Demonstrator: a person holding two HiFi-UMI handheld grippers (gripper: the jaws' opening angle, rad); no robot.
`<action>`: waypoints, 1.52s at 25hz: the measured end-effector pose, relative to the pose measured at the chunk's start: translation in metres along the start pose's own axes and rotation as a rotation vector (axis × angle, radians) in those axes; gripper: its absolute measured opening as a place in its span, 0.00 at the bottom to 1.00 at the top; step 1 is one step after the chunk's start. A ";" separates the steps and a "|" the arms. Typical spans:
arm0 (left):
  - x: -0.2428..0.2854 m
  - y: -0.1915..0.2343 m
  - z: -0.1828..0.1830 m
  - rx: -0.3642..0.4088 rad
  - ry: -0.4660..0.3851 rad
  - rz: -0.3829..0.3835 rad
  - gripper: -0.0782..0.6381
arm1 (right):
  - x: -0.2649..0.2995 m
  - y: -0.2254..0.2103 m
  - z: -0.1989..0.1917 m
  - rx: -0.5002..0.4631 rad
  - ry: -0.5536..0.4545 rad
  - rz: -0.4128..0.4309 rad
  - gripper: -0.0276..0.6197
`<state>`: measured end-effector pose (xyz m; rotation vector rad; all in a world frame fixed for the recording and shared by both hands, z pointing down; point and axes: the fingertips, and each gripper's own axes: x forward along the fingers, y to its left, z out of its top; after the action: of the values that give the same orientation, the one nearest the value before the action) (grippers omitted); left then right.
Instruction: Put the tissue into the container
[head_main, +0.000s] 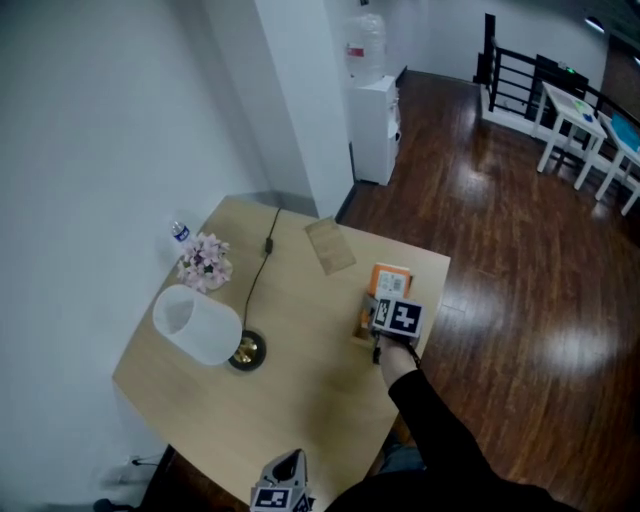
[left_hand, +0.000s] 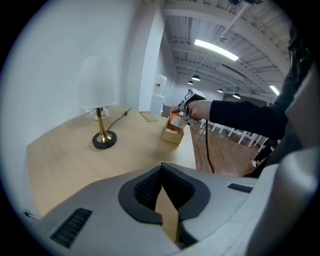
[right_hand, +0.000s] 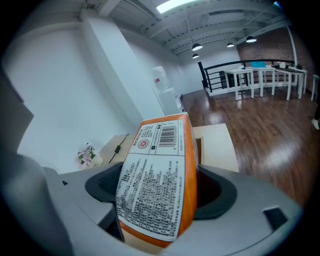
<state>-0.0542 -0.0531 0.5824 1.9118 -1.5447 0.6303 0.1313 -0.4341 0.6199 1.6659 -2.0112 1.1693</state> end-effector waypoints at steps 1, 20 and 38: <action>0.001 0.001 0.000 -0.002 0.007 0.003 0.10 | 0.007 -0.005 0.000 0.017 0.007 -0.018 0.70; 0.002 0.009 -0.002 -0.014 0.049 0.019 0.10 | 0.013 -0.001 -0.002 0.042 0.008 -0.003 0.74; -0.063 0.027 -0.038 -0.180 -0.103 0.103 0.10 | -0.215 0.175 -0.274 -0.746 0.450 0.791 0.04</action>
<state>-0.0943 0.0132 0.5702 1.7633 -1.7126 0.4258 -0.0400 -0.0863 0.5806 0.2236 -2.3881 0.7008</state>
